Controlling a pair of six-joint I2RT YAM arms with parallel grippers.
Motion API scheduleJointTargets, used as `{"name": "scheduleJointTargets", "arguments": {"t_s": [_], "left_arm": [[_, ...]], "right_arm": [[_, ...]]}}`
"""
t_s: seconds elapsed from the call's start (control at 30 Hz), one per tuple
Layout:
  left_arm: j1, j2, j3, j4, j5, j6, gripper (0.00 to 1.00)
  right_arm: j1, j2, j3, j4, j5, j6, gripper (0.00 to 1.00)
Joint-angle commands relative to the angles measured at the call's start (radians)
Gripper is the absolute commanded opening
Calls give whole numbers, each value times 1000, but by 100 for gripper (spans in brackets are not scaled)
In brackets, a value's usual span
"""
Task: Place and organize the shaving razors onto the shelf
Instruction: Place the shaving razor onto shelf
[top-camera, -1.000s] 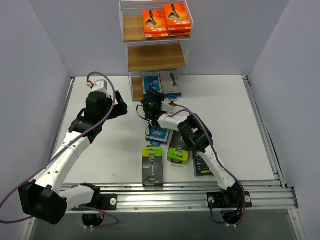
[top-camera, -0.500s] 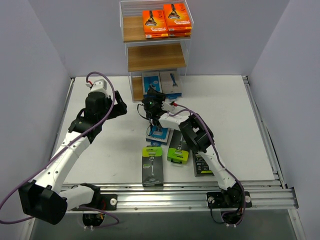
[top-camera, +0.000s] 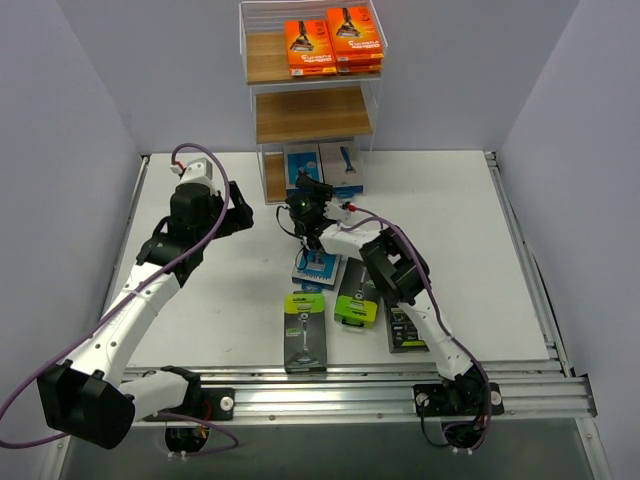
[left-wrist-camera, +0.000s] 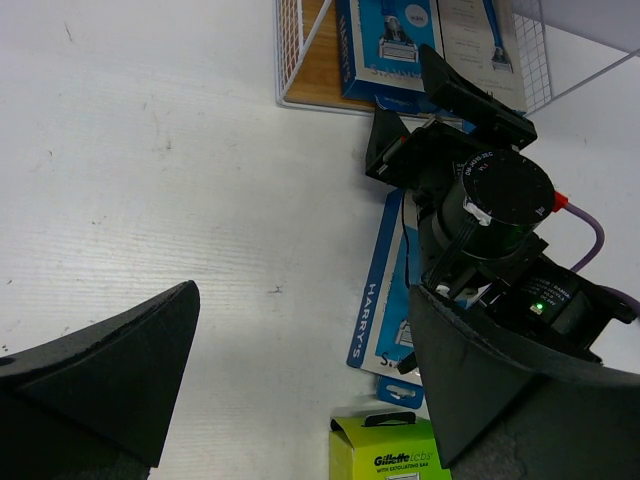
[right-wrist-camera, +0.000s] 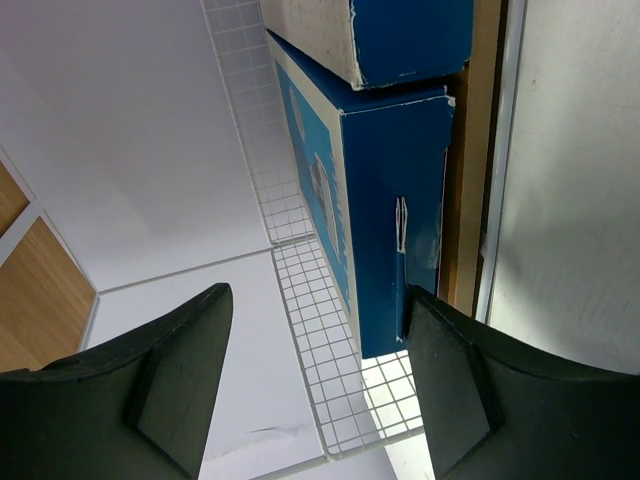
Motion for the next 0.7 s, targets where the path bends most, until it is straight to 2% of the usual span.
{"name": "scheduleJointTargets", "arguments": {"t_s": [0.0,0.67], "left_arm": [[8,-23,29,30,-7,16,94],[13,-20,23,34,-18,21,94]], "right_arm": [[2,-33,-42,-115,-22,29,64],[-4,-84,-73,-174,-59,44,69]]}}
